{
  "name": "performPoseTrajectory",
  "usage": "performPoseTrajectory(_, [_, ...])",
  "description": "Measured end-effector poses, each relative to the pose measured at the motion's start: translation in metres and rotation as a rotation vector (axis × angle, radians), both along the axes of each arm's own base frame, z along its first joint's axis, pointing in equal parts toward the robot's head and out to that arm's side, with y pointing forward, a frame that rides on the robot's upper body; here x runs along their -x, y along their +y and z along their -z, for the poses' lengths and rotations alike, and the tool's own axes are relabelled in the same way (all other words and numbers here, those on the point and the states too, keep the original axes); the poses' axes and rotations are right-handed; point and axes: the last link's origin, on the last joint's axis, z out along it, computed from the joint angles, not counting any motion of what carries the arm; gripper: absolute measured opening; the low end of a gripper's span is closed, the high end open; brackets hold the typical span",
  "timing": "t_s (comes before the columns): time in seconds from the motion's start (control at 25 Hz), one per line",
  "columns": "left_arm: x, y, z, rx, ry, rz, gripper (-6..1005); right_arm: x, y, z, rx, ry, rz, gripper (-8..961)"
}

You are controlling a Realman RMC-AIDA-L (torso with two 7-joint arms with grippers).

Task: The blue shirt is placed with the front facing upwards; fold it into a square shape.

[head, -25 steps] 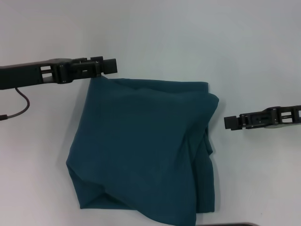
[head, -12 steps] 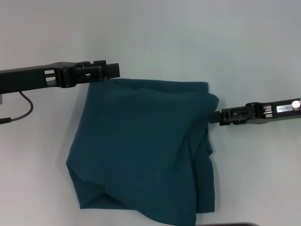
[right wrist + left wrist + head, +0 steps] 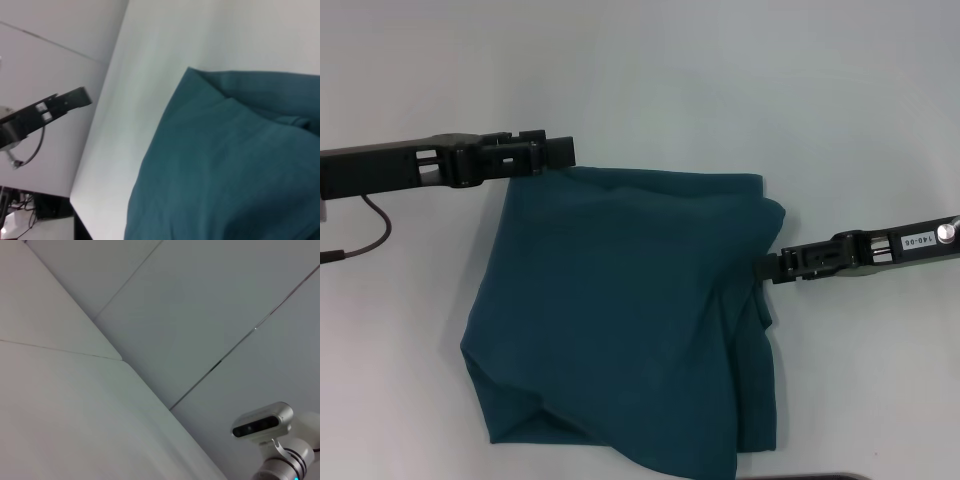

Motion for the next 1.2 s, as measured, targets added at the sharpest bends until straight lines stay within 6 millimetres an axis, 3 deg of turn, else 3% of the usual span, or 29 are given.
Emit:
performPoseTrajectory(0.6, [0.003,-0.001,0.008,0.013,-0.003,-0.015,917,-0.006,-0.004,0.013,0.011,-0.038,0.029,776])
performPoseTrajectory(0.92, [0.002,-0.001,0.009,0.020,0.002,-0.006,919,-0.011,0.003,0.017,-0.034,-0.081,0.045,774])
performPoseTrajectory(1.2, [0.002,-0.001,0.010,0.023,0.005,-0.004,919,-0.001,0.014,0.018,-0.058,-0.070,0.026,773])
